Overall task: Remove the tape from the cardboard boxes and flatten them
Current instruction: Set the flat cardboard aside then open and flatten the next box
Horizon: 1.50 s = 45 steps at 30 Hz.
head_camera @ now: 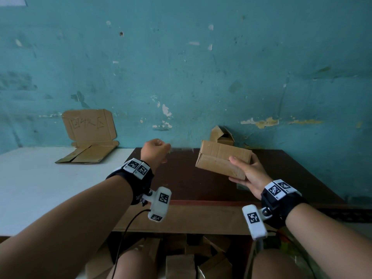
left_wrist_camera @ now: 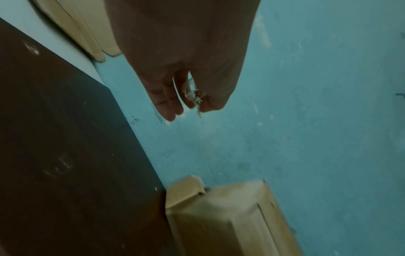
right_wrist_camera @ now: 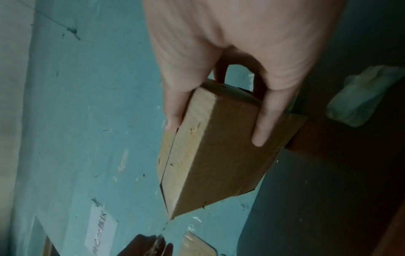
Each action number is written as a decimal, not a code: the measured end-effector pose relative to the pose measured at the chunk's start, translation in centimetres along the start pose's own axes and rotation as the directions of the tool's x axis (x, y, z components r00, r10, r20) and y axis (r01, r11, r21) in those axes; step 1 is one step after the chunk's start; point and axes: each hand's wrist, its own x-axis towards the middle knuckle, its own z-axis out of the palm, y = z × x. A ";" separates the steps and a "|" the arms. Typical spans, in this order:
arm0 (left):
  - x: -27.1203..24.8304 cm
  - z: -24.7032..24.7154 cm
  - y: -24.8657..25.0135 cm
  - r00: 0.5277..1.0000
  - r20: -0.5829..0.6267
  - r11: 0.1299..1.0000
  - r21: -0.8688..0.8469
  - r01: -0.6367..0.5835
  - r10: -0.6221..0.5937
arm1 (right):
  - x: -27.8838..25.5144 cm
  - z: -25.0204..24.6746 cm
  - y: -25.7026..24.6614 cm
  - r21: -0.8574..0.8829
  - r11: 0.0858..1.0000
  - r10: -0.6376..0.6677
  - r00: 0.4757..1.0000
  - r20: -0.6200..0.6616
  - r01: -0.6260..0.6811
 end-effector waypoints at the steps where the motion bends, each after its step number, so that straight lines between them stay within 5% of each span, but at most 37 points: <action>1: 0.2 -0.3 -0.2 1.000 -0.023 1.000 -0.008 0.012 -0.013 | 0.0 -0.4 0.1 0.012 1.000 0.002 1.000 -0.005 -0.002; 8: 0.7 -0.5 -1.6 0.987 0.057 0.931 0.329 -0.158 0.148 | -0.2 -1.4 0.6 0.021 1.000 0.014 1.000 -0.026 -0.013; 15: 1.0 0.9 -3.6 0.869 0.356 0.553 0.672 -0.493 0.343 | 0.0 -0.4 1.4 -0.014 0.999 0.049 0.999 -0.001 -0.049; 23: 2.2 2.5 -5.9 0.774 0.600 0.280 0.722 -0.632 0.202 | 1.4 0.3 2.9 -0.076 0.990 0.116 0.993 0.003 -0.116; 30: 0.6 3.5 -7.4 0.711 0.701 0.230 0.702 -0.674 -0.057 | 2.2 2.0 3.3 -0.116 0.987 0.108 0.994 0.000 -0.107; 38: -0.7 3.1 -6.6 0.679 0.723 0.184 0.691 -0.700 -0.132 | 2.0 2.7 3.3 -0.127 0.986 0.111 0.994 0.001 -0.110; 40: -0.9 2.8 -6.4 0.673 0.726 0.227 0.686 -0.691 -0.145 | 1.8 2.8 3.2 -0.122 0.987 0.109 0.994 0.002 -0.108; 45: 0.1 2.0 -7.0 0.645 0.699 0.493 0.697 -0.521 -0.308 | 1.6 3.3 3.1 -0.116 0.987 0.109 0.994 0.010 -0.107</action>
